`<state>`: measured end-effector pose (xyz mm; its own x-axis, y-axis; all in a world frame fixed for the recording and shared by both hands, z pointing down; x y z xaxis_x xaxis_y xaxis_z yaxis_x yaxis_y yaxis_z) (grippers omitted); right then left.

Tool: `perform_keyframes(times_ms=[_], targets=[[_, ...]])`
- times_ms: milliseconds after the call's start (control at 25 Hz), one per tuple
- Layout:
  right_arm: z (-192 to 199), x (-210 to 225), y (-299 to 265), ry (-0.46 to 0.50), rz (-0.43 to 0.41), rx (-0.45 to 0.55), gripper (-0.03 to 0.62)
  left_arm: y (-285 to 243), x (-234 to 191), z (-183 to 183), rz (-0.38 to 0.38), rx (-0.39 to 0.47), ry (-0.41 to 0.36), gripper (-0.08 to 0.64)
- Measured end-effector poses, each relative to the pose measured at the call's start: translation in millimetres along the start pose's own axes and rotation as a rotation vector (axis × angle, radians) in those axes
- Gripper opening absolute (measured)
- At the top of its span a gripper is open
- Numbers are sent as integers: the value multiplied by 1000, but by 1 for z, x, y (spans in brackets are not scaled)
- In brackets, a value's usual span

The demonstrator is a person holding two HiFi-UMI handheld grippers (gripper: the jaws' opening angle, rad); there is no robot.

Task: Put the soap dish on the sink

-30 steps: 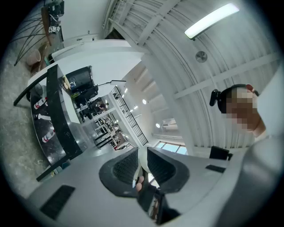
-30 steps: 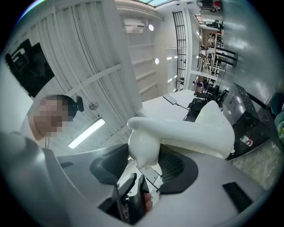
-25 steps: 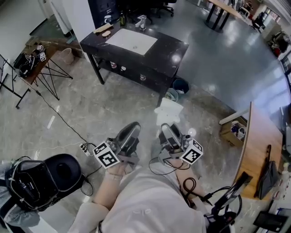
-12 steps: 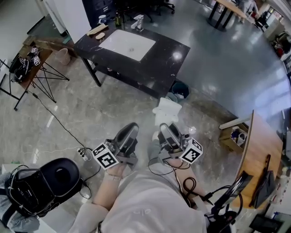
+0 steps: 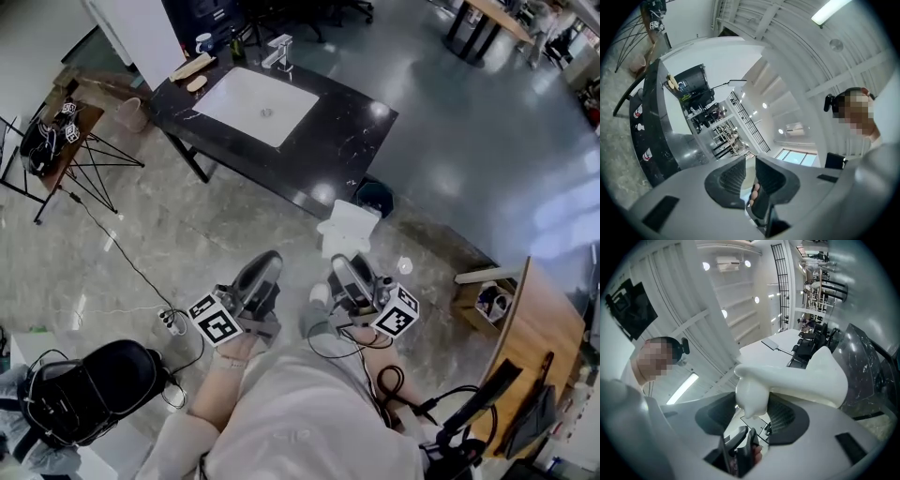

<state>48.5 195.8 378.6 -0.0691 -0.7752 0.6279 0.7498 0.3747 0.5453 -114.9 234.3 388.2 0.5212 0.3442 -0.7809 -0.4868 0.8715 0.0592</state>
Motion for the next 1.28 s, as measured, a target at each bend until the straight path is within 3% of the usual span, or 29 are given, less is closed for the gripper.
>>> perform_keyframes(times_ms=[560, 1080, 1280], targets=[[-136, 115, 12, -27, -39, 59, 222, -176, 4, -3, -46, -68, -52, 60], [-144, 117, -3, -8, -45, 41, 222, -201, 21, -7, 52, -84, -53, 85], [-140, 136, -28, -18, -43, 35, 222, -214, 5, -26, 63, -91, -51, 100]])
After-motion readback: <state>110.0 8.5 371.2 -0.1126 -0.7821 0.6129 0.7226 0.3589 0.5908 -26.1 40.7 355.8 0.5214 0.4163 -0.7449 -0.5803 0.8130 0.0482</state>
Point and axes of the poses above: the fingertips, and each gripper's own axes: y backward along the fingers, x to its right, z out of its underside, the point moved 4 cm from there along y, backward along the fingers, and after that the axes turned 11 degrees about -z, right-handed, at the moved point
